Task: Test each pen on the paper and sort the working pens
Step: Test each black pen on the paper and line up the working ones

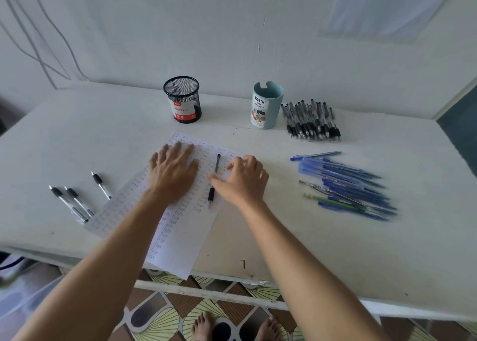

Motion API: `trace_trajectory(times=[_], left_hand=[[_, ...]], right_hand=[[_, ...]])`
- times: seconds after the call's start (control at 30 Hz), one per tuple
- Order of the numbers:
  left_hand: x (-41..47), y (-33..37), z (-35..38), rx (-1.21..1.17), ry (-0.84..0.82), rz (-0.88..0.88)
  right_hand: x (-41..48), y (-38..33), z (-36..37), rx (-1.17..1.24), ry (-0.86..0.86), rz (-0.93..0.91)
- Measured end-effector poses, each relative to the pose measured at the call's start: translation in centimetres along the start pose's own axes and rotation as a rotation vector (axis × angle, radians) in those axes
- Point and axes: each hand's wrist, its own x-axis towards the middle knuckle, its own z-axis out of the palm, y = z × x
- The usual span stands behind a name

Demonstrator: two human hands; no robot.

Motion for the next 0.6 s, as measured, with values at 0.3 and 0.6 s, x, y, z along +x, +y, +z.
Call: trace_trajectory(times=[0.3,0.6], left_hand=[[-0.1,0.1,0.0,0.006,0.031,-0.015],[-0.1,0.2,-0.1,-0.02,-0.002,-0.02]], right_hand=[[0.0,-0.6,0.4,0.042,0.086,0.03],[1.4,3.0,-2.8,0.63,0.419,0.073]])
